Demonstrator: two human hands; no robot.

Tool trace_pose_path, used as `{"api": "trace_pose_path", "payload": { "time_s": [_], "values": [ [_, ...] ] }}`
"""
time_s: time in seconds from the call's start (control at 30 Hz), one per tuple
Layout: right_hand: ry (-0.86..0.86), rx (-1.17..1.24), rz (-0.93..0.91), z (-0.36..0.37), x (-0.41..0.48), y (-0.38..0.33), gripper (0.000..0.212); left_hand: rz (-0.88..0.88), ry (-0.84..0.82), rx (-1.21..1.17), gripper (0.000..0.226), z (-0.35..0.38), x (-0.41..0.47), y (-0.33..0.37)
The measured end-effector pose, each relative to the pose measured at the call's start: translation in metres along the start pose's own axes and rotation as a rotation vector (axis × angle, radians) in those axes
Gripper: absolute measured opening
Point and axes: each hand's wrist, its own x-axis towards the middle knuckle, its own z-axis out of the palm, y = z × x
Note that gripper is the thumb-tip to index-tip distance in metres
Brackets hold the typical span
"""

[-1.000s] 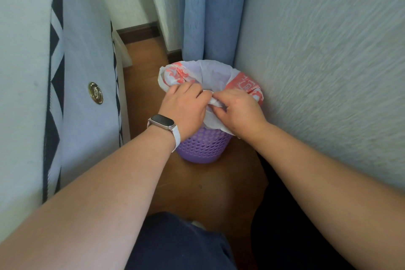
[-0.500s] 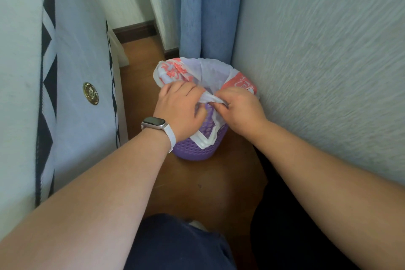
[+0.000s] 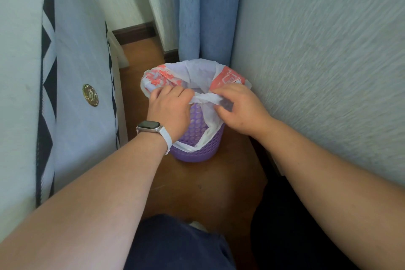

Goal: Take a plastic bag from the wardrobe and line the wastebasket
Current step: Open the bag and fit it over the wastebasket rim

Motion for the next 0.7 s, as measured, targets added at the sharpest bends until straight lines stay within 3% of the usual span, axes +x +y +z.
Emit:
{"api": "trace_pose_path", "payload": {
  "time_s": [0.37, 0.5, 0.7],
  "values": [
    [-0.009, -0.061, 0.004, 0.003, 0.001, -0.007, 0.019, -0.034, -0.043, -0.088, 0.029, -0.004, -0.004, 0.000],
    [0.019, -0.081, -0.014, 0.006, 0.001, -0.009, 0.016, 0.096, 0.002, -0.052, 0.039, -0.004, 0.000, 0.009],
    [0.069, -0.122, -0.095, 0.010, 0.000, -0.012, 0.011, 0.260, 0.058, 0.083, 0.017, 0.007, 0.006, 0.004]
  ]
}}
